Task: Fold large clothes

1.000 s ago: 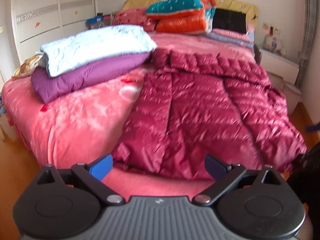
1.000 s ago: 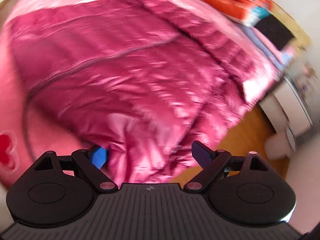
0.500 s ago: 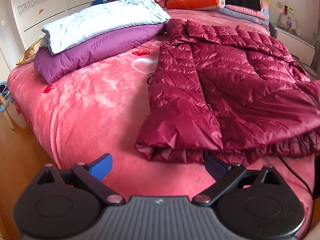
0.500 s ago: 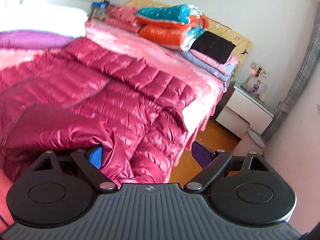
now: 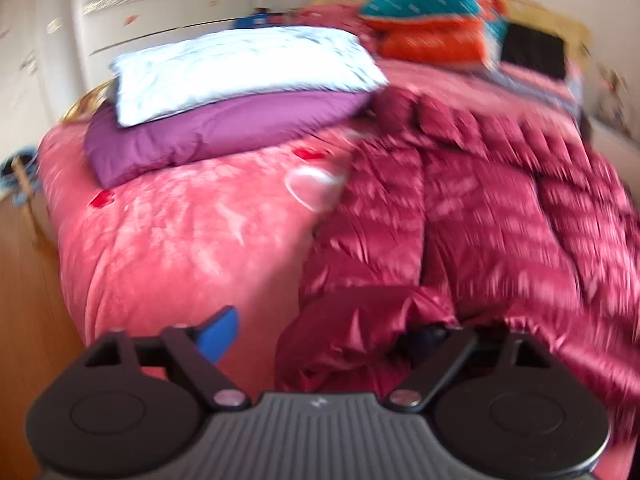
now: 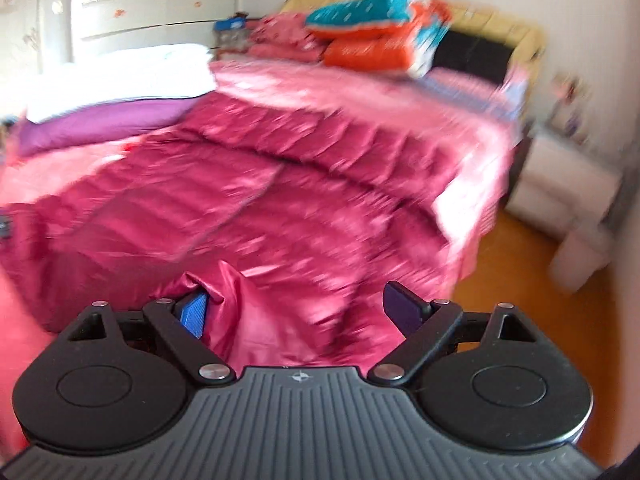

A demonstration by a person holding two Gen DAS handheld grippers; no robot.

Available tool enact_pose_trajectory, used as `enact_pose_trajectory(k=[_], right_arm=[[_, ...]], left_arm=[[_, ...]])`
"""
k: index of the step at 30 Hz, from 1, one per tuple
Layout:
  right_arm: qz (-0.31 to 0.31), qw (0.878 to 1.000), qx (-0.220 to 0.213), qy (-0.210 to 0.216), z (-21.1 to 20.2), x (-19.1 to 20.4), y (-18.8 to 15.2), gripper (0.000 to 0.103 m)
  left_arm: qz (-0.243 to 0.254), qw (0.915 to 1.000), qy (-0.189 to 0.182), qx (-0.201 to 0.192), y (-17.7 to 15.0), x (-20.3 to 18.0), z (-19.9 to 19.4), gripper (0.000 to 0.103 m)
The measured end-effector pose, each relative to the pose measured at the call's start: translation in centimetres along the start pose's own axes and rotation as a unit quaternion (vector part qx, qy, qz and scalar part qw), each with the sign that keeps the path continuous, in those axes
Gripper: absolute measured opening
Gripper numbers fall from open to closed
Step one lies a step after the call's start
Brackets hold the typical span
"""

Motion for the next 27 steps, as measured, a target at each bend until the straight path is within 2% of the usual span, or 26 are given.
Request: enact_pose_trajectory(k=[1,6,11,14,18,21,25,27], right_arm=[[-0.004,1.0,0.009,0.002,0.3,0.3,-0.1,0.103],[-0.079,0.994,0.044,-0.062,1.4,2.7,-1.3,0.103],[-0.153,0.974,0.099,-0.131,3.2,4.5,-2.9,0.103],[-0.15,0.965,0.134,-0.17,4.1,3.7,-3.6,0.103],[-0.095,0.966,0.156,-0.182,4.1,0.9,-3.7,0.103],[-0.06,0.968,0.169,-0.175,4.5,-0.5,-3.7,0.103],[-0.065,0.965,0.199,-0.156,5.9,-0.1,-4.4,0.103],[-0.069,0.965,0.211,-0.141,6.4,0.0,-4.4,0.097]], left_arm=[[-0.016,0.9999,0.003,0.0,0.3,0.4,0.2,0.078],[-0.047,0.998,0.042,0.013,0.1,2.0,1.5,0.066],[-0.068,0.9954,0.062,0.025,-0.6,3.8,2.2,0.061],[-0.081,0.9942,0.065,0.026,-0.6,4.6,2.3,0.06],[-0.098,0.993,0.056,0.034,-0.7,5.3,2.8,0.061],[-0.089,0.9937,0.057,0.038,-0.8,4.9,3.2,0.061],[-0.085,0.9945,0.048,0.037,-0.7,4.6,3.6,0.06],[-0.084,0.9948,0.043,0.037,-0.6,4.5,3.8,0.06]])
Point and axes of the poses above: each gripper's, at about its wrist camera, not at the fingertips, and z roughly the way its jaws point, x to its left, y to its top, the point moved 7 cm from there along z, roughly the way its jaws point, and after that the axes turned 14 degrees about x, right-handed, at the moved point
